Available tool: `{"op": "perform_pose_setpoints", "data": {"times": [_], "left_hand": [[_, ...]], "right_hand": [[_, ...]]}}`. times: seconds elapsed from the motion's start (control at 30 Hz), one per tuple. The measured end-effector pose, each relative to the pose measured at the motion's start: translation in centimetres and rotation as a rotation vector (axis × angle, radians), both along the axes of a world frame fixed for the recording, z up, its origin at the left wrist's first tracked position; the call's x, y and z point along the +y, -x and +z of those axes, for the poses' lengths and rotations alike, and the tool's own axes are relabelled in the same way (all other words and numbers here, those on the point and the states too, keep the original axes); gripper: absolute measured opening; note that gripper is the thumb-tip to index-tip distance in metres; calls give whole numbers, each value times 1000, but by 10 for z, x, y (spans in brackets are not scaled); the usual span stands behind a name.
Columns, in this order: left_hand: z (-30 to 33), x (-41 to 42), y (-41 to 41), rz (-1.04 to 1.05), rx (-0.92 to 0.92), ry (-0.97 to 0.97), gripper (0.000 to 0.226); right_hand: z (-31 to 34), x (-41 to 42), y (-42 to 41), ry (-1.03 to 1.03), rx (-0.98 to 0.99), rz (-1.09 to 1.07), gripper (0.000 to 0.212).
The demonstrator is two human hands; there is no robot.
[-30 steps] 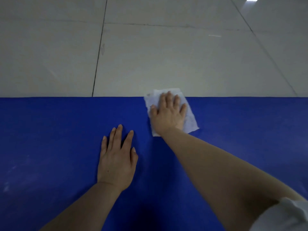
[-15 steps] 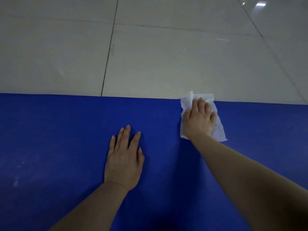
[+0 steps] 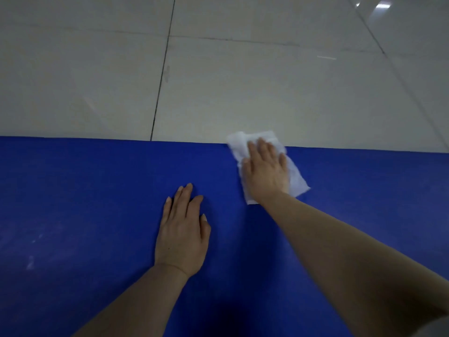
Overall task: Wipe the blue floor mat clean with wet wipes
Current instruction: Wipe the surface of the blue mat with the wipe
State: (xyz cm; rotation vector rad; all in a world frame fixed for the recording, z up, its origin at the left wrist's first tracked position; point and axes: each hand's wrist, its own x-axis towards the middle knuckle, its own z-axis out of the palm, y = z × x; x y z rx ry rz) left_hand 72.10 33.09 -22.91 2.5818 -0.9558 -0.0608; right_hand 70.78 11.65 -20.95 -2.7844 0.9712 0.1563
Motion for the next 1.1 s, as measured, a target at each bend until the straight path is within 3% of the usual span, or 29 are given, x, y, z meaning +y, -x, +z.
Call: {"op": "perform_pose_setpoints", "data": {"times": [0.07, 0.13, 0.3, 0.37, 0.5, 1.0, 1.1], "left_hand": [[0, 0, 0, 1, -4, -10, 48], [0, 0, 0, -1, 3, -15, 48], [1, 0, 0, -13, 27, -12, 42], [1, 0, -1, -13, 60, 4, 38], [-2, 2, -2, -7, 19, 14, 34], [-4, 17, 25, 78, -34, -117, 60], [-4, 18, 25, 67, -34, -115, 60]], "right_hand": [[0, -2, 9, 4, 24, -147, 54], [1, 11, 6, 10, 49, -148, 56], [7, 70, -6, -24, 27, 340, 54], [7, 78, -2, -86, -6, 404, 51], [2, 66, 8, -85, -16, 226, 52], [1, 58, 10, -80, 47, 272, 57], [2, 35, 21, -65, 64, 111, 58]]}}
